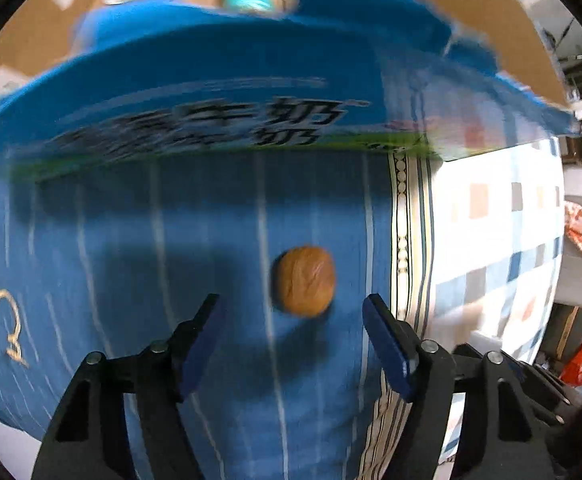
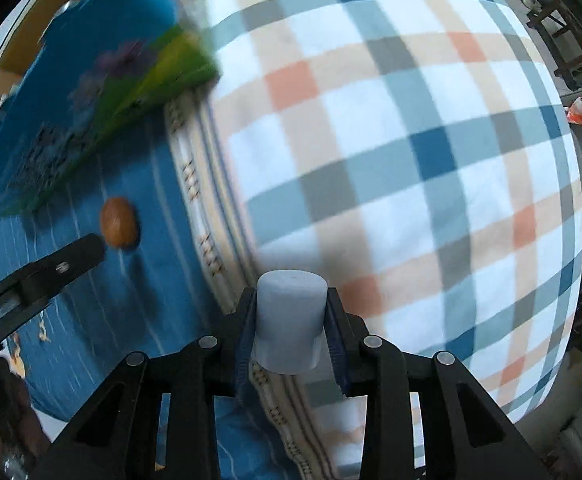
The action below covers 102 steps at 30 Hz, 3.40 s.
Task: Organize rigid objects
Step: 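Grasp the walnut with the left gripper while the right grasps the white cap, then carry the walnut and white cap into the box and open both grippers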
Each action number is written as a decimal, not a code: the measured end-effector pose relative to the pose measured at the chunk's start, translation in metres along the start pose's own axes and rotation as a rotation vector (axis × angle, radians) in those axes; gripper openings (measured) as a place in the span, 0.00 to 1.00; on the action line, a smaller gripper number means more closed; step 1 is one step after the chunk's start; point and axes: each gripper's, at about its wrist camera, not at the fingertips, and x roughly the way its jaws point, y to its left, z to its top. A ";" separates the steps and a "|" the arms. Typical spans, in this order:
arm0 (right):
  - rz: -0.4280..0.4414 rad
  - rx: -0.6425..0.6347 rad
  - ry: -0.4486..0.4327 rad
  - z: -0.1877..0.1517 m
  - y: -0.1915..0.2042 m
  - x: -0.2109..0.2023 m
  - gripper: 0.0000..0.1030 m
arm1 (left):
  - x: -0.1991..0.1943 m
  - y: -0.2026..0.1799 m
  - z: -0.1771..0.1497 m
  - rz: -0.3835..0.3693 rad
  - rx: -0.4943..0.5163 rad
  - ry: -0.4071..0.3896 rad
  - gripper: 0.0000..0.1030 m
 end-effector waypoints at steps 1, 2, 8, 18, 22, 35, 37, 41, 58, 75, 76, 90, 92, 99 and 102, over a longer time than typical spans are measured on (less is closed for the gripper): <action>0.003 0.008 0.002 0.002 -0.003 0.001 0.34 | 0.007 -0.005 0.004 0.010 0.014 0.012 0.60; 0.005 0.015 0.004 0.004 -0.005 0.002 0.34 | 0.013 -0.008 0.006 0.019 0.024 0.021 0.55; 0.010 0.004 0.011 0.014 0.000 0.003 0.34 | 0.019 -0.018 0.007 0.078 0.061 -0.003 0.28; 0.004 -0.113 -0.039 0.017 0.029 -0.027 0.33 | -0.031 -0.008 -0.034 0.063 0.021 -0.108 0.28; -0.002 -0.181 -0.079 0.004 0.050 -0.047 0.33 | -0.073 -0.004 -0.052 0.050 0.017 -0.187 0.28; 0.038 -0.312 -0.208 -0.022 0.087 -0.130 0.33 | -0.187 0.018 -0.087 0.006 0.007 -0.393 0.28; 0.039 -0.327 -0.235 -0.027 0.093 -0.145 0.33 | -0.199 0.019 -0.089 -0.005 0.006 -0.415 0.28; 0.047 -0.346 -0.282 -0.033 0.105 -0.165 0.33 | -0.223 0.023 -0.091 -0.015 0.007 -0.467 0.28; 0.135 -0.365 -0.366 -0.011 0.140 -0.225 0.33 | -0.267 0.048 -0.051 -0.042 0.005 -0.525 0.28; 0.037 -0.332 -0.126 0.156 0.181 -0.104 0.33 | -0.139 0.088 0.103 -0.091 -0.058 -0.171 0.28; 0.022 -0.334 -0.104 0.161 0.183 -0.092 0.33 | -0.123 0.090 0.110 -0.095 -0.058 -0.133 0.28; -0.095 -0.379 0.096 0.178 0.192 0.005 0.34 | -0.032 0.093 0.135 -0.114 -0.045 0.092 0.29; -0.088 -0.375 0.119 0.178 0.190 0.012 0.34 | -0.030 0.093 0.135 -0.112 -0.034 0.112 0.29; -0.090 -0.357 0.113 0.175 0.186 0.012 0.46 | -0.032 0.091 0.128 -0.093 -0.040 0.116 0.38; -0.102 -0.355 0.092 0.173 0.183 0.006 0.49 | -0.042 0.089 0.126 -0.073 -0.039 0.103 0.44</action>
